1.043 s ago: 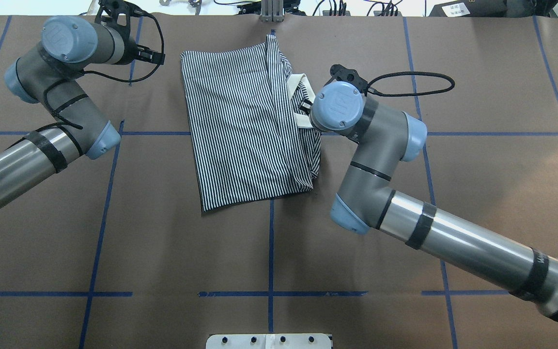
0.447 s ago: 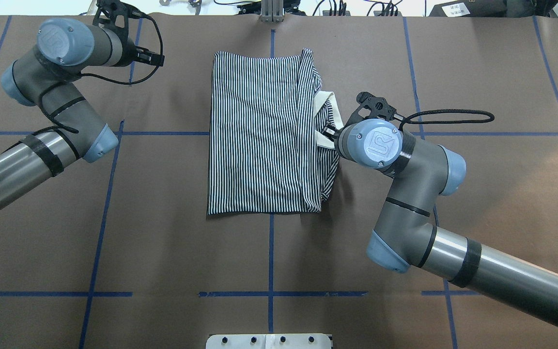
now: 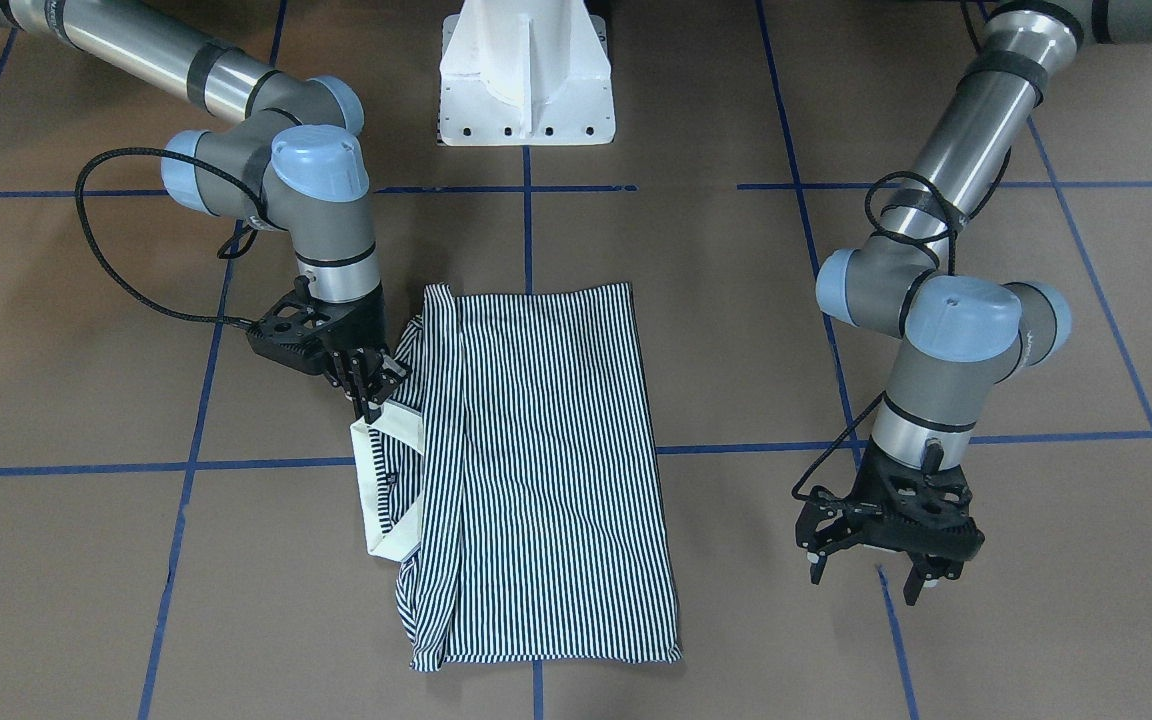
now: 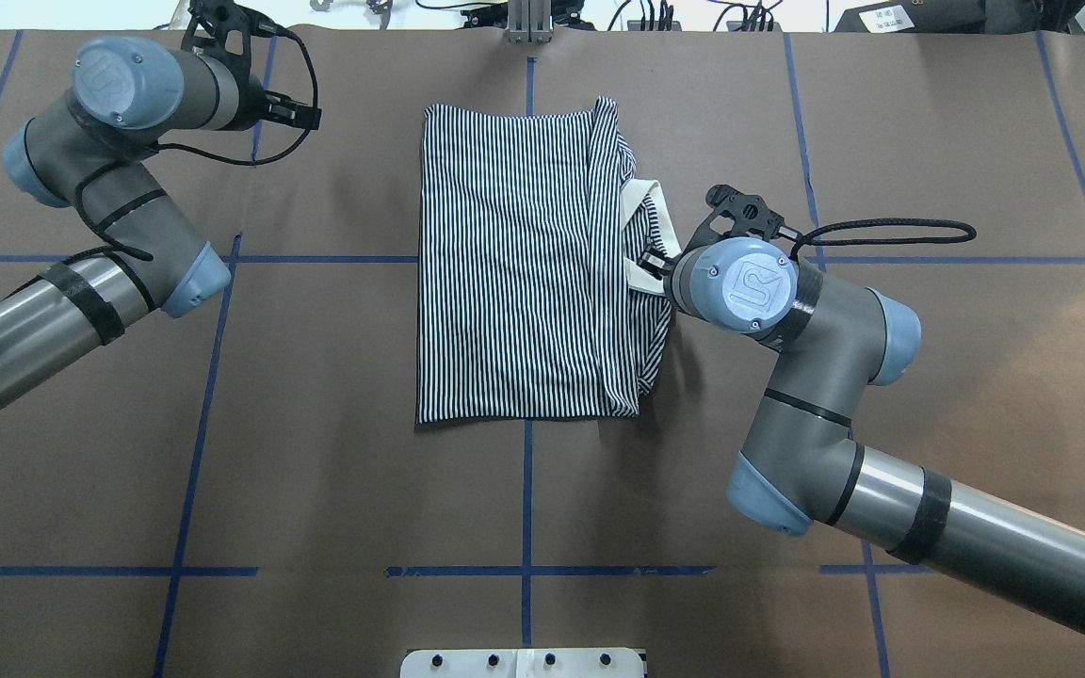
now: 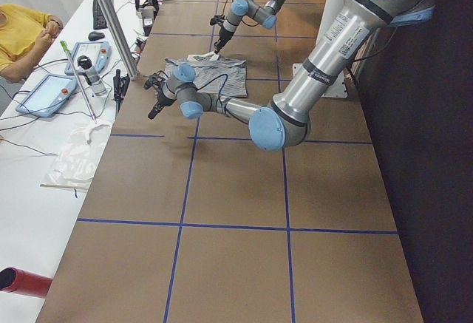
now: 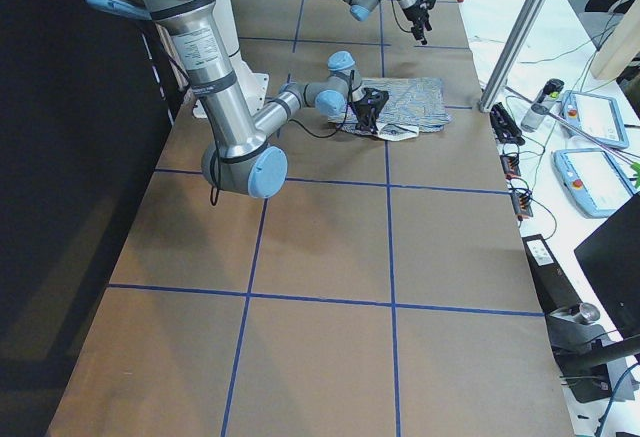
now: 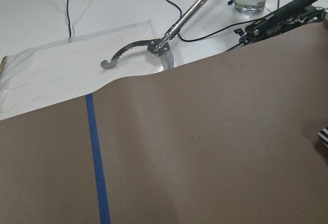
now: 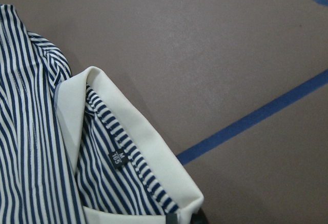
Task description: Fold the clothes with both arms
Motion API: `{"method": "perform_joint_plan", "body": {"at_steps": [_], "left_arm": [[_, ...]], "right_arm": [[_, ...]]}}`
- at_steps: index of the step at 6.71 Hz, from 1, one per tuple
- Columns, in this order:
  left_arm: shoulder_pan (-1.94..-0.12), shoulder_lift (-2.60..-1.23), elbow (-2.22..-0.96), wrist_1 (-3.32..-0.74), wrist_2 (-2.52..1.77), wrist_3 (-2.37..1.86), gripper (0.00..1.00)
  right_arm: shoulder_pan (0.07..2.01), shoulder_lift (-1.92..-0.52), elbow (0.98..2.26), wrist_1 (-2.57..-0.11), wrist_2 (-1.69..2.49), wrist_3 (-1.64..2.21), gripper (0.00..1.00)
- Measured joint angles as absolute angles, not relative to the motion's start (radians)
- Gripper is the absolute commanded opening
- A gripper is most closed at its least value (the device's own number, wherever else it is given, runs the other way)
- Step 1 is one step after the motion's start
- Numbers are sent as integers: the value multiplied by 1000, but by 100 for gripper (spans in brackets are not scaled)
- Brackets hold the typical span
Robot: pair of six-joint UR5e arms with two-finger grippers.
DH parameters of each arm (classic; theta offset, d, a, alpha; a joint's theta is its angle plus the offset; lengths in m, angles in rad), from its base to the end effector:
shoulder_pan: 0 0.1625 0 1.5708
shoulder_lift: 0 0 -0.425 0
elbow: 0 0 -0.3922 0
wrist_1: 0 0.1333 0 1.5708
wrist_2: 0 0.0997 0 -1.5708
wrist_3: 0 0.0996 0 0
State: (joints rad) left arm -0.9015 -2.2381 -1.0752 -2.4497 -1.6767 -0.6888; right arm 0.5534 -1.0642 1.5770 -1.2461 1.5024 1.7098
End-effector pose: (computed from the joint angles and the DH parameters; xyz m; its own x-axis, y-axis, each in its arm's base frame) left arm 0.3907 -0.6918 0.3920 0.7541 0.2841 -0.5921 0.2214 0.7388 0.6365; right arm -0.5121 -0.4811 0.3341 0.4853 0.4623 0.7421 -0.6410 0.7654 -0.0576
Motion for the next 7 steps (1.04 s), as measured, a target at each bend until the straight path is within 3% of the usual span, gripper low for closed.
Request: {"method": "perform_joint_plan", "body": {"at_steps": [3,5,7], "left_arm": [[-897,-2230,-1086,-2449,-1677,-689,100],[-894,-2224,-1097,-2449,-1677,-689,100],[-893,-2221,-1102,-2450,-1677,-689,100]], "right_arm": [[552,-1120,1664,-1266,1507,1558,100],[500,-1104,1772,-1439,1497,1472,100],[392,-1066,1814,-1555,1426,1417,84]]}}
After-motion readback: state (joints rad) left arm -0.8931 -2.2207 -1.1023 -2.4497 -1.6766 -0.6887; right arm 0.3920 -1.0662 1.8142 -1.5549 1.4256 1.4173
